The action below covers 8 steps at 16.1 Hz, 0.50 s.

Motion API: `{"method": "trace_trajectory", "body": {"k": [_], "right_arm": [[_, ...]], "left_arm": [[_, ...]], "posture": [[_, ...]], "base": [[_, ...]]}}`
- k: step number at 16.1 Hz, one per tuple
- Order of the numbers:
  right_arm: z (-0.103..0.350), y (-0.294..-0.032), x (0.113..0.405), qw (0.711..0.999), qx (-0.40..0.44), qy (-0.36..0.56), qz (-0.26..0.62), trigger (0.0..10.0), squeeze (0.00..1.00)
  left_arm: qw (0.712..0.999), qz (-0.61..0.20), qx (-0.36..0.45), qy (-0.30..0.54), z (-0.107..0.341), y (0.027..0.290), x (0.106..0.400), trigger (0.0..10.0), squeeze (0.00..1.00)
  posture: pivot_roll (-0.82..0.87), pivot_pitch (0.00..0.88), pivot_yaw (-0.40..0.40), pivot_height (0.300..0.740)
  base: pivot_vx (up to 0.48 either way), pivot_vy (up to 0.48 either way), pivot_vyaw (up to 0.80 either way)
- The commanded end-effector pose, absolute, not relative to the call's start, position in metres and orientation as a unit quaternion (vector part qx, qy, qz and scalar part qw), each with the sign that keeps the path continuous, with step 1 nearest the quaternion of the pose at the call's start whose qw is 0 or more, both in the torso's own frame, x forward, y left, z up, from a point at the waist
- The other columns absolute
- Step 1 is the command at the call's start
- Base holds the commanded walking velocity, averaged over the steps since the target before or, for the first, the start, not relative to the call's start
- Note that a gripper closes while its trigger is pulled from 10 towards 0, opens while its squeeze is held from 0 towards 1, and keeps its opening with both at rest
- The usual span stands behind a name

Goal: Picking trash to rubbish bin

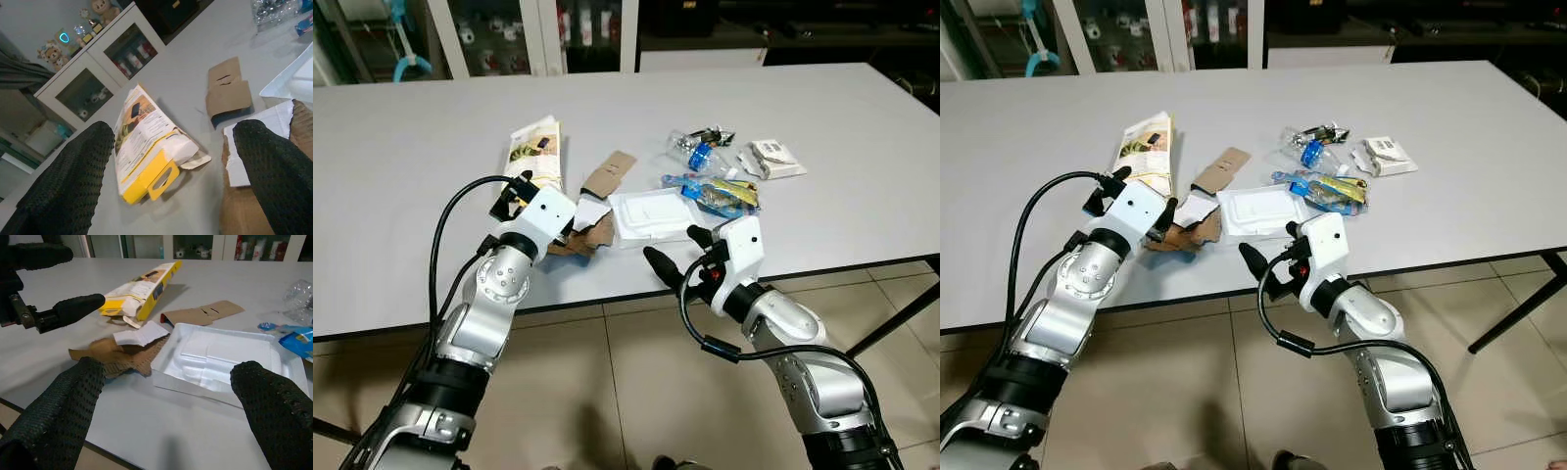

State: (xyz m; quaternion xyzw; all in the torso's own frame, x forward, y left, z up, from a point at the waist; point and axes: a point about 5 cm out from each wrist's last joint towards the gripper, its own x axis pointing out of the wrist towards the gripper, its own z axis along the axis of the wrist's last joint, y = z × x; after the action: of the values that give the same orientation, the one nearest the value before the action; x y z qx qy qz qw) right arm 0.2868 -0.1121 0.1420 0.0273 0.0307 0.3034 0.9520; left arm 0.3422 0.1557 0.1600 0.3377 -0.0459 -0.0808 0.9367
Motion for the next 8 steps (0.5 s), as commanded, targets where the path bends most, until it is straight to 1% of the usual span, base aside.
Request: {"method": "trace_trajectory", "body": {"k": [1,6,8], "right_arm": [[0.142,-0.113,0.283,0.953,0.024,0.033,0.301,10.0,0.00],[0.137,-0.111,0.272,0.952,0.031,0.047,0.300,10.0,0.00],[0.137,-0.110,0.270,0.951,0.033,0.049,0.302,10.0,0.00]], "left_arm": [[0.936,-0.082,0.336,-0.057,0.163,0.154,0.339,10.0,0.00],[0.938,-0.092,0.328,-0.071,0.162,0.149,0.327,10.0,0.00],[0.936,-0.095,0.330,-0.074,0.163,0.147,0.324,10.0,0.00]], "posture": [[-0.04,0.095,-0.019,0.740],[-0.05,0.149,-0.018,0.740],[-0.05,0.156,-0.020,0.740]], "base": [[0.000,0.000,0.00],[0.000,0.000,0.00],[0.000,0.000,0.00]]}}
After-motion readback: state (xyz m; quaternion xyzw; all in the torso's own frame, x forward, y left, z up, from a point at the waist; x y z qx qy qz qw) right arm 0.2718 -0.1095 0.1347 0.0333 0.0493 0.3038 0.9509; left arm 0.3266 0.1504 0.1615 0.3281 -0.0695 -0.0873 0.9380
